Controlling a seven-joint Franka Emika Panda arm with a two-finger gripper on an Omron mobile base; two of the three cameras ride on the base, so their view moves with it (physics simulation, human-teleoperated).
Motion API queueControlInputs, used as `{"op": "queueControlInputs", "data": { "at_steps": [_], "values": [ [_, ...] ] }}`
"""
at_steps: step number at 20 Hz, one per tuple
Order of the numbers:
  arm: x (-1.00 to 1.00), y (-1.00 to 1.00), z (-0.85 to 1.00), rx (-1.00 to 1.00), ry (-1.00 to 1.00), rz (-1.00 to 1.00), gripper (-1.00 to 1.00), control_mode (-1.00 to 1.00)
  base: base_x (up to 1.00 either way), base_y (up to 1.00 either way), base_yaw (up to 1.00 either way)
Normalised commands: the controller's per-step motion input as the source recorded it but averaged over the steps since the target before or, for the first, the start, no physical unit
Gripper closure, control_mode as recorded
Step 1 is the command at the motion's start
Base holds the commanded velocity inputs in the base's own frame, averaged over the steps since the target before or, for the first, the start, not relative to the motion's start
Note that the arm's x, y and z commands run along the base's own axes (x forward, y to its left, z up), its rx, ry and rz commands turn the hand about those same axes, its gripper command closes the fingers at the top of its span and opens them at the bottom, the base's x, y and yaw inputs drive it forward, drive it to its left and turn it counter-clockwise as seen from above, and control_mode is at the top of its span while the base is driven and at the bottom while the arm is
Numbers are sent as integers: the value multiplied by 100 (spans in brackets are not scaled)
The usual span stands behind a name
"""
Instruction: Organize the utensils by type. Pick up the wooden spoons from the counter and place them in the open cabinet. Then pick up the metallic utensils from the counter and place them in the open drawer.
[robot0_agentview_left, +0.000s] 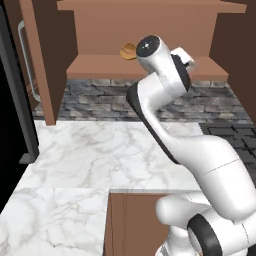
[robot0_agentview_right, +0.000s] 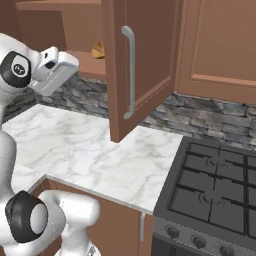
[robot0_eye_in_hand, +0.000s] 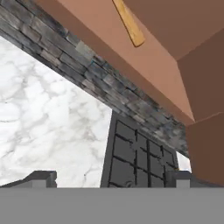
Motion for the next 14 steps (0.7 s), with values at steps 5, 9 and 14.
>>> {"op": "queueControlInputs", "data": {
  "at_steps": [5,9,14],
  "values": [
    [-88,0,-99,5,-2,-17,-100,-100,0,0,0],
    [-64,-1,-77,20,0,-11,-100,-100,0,0,0],
    [-26,0,-59,29,7,-1,-100,-100,0,0,0]
  ]
}}
